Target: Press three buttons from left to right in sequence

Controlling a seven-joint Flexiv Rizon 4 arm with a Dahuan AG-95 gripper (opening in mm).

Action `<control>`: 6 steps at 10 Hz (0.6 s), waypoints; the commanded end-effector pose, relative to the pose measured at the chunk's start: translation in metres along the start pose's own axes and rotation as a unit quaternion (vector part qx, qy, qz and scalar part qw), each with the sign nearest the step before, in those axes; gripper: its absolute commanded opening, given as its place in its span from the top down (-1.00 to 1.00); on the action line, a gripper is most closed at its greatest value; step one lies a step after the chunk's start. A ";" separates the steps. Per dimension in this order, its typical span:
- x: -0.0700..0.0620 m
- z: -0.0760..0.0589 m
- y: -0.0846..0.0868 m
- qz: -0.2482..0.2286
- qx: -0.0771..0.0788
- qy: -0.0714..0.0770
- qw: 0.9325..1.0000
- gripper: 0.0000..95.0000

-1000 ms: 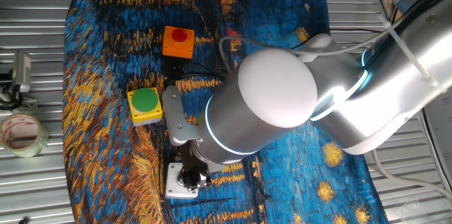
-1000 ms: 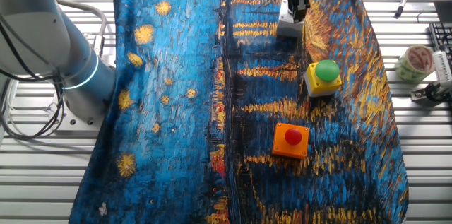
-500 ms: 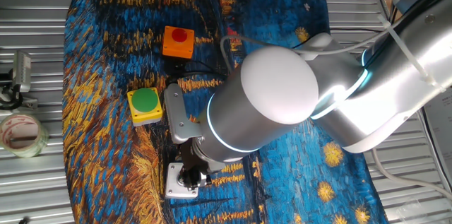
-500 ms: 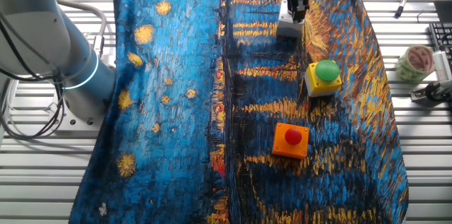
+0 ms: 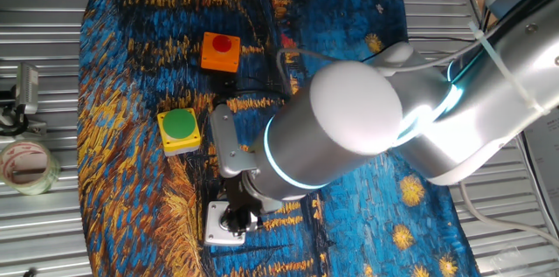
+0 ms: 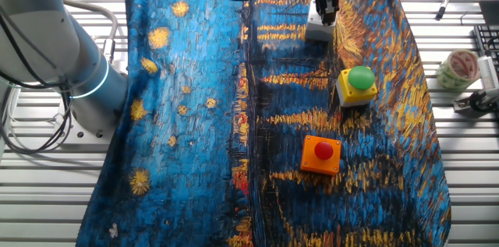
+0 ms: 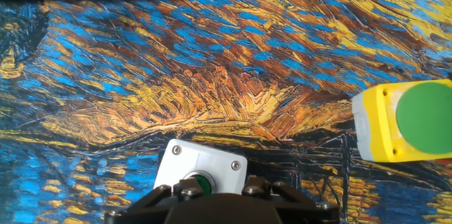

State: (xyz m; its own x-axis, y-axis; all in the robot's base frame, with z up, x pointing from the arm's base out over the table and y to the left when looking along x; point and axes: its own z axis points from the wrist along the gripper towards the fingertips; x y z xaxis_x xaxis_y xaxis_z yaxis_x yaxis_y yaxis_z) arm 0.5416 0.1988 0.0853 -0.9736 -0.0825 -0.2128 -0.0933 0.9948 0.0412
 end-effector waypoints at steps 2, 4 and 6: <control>-0.003 -0.003 -0.001 -0.001 0.006 0.015 1.000 0.20; -0.006 -0.016 0.000 0.000 0.007 0.042 0.999 0.20; -0.007 -0.018 0.000 0.002 0.007 0.051 0.999 0.20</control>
State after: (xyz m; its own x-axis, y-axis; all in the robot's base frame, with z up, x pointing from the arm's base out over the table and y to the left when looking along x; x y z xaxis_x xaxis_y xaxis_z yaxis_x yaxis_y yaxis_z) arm 0.5435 0.1970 0.1053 -0.9905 -0.0838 -0.1093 -0.0873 0.9958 0.0277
